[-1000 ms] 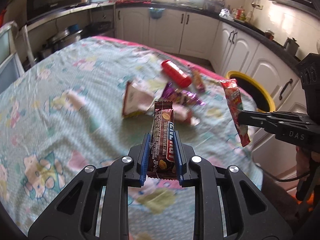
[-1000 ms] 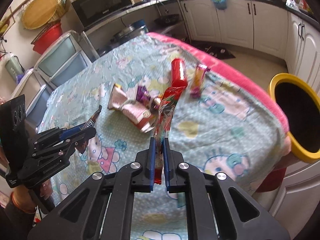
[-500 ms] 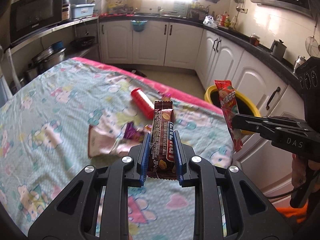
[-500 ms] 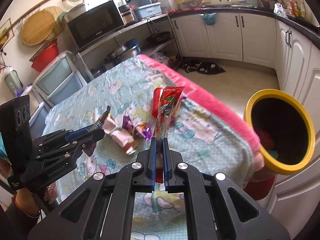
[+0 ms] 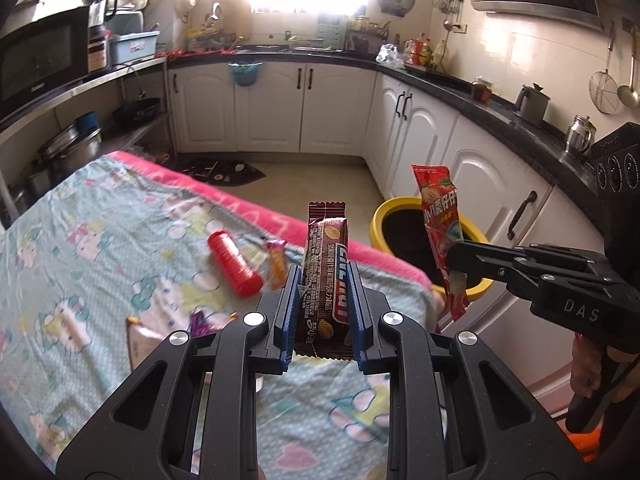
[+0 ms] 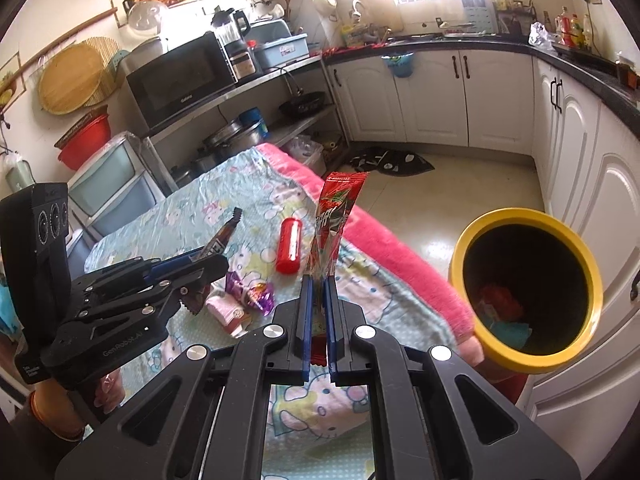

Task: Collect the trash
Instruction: 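Carry the candy bar and red wrapper over the bin, then open both tools to drop the wrappers into the bin, then move both tools back over the remaining items on the bed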

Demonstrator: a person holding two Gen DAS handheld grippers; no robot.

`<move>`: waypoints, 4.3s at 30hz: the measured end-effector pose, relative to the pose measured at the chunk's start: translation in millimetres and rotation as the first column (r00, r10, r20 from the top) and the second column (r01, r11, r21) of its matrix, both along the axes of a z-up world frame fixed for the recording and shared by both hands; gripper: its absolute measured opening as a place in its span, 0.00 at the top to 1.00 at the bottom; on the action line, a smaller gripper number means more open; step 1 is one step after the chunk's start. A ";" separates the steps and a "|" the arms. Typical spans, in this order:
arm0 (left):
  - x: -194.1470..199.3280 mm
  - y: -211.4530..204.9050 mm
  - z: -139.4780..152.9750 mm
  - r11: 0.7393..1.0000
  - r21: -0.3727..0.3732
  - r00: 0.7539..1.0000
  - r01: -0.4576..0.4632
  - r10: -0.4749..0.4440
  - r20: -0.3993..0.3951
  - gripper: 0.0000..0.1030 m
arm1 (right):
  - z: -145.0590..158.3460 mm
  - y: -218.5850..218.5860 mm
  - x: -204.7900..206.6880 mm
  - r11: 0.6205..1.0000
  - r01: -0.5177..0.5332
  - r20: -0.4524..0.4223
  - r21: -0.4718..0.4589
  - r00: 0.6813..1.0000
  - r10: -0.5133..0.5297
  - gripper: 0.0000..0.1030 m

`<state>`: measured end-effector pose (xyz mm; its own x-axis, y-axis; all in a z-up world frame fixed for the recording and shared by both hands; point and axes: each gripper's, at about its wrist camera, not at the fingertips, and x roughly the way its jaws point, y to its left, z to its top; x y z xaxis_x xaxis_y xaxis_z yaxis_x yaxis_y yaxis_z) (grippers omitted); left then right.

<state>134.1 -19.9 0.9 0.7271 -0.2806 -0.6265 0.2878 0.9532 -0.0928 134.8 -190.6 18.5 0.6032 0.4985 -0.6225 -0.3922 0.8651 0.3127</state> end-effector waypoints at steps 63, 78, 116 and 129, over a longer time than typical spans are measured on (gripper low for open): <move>172.4 -176.4 -78.2 0.981 -0.136 0.965 0.136 -0.162 -0.205 0.48 | -90.4 -194.5 115.3 0.894 0.420 -0.118 -0.155 0.891 -0.439 0.75; 131.7 -111.8 -39.4 0.989 -0.151 0.995 0.008 -0.024 -0.101 0.10 | -49.5 -177.2 80.6 0.893 0.431 0.021 -0.133 0.902 -0.432 0.41; 1.7 95.5 25.8 0.930 -0.152 0.935 -0.335 0.349 0.071 0.10 | 31.7 -11.1 35.7 0.985 0.097 0.203 -0.143 0.977 -0.067 0.26; -22.3 134.1 19.2 0.900 -0.146 0.907 -0.410 0.419 0.039 0.10 | 39.0 46.5 32.4 0.987 -0.035 0.220 -0.158 0.973 0.069 0.26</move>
